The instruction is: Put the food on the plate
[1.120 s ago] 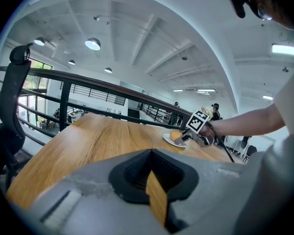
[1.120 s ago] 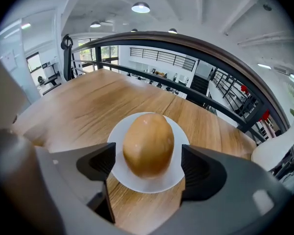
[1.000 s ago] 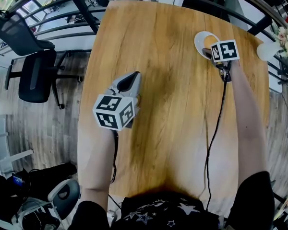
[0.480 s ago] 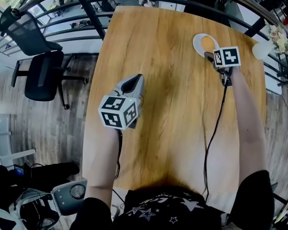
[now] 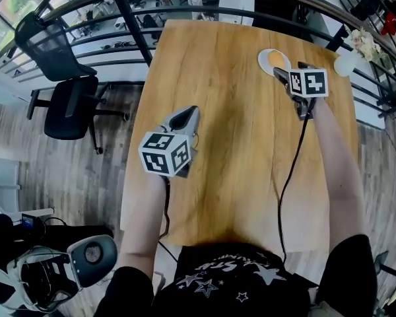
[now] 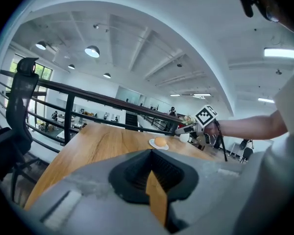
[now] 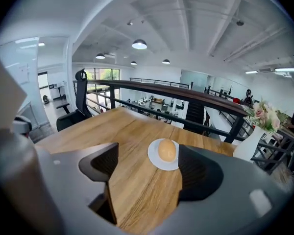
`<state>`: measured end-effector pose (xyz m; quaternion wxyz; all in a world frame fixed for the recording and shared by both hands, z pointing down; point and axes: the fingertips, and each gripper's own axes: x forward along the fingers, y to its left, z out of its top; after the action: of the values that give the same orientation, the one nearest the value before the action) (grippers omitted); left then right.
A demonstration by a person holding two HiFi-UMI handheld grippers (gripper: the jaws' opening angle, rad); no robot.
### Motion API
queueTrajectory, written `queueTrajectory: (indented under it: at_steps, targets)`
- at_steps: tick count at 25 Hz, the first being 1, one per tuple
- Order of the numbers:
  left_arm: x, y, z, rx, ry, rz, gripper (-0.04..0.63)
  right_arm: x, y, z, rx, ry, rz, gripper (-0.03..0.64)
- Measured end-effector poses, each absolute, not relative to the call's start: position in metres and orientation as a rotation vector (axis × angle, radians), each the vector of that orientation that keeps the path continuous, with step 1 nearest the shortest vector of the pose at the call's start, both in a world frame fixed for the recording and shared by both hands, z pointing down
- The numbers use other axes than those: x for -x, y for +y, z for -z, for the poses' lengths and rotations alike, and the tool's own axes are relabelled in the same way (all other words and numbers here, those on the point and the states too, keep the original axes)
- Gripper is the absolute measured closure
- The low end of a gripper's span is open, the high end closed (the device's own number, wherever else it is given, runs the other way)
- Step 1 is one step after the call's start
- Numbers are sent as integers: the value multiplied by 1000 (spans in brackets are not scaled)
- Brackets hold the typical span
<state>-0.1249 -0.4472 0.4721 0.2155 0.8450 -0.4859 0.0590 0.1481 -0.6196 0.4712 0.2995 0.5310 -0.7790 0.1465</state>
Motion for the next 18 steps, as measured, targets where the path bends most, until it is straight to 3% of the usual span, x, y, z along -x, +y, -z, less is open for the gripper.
queueTrajectory:
  at_steps: [8,18]
  targets:
    - [99,-392,-443,-2389,-1335,-143,594,-116,-530,-434,-1297,-2278,-415,236]
    - [128,-348,-406,-2353,-1364,-120,594,-63,-447,-386,-1225,-2429,-412,278]
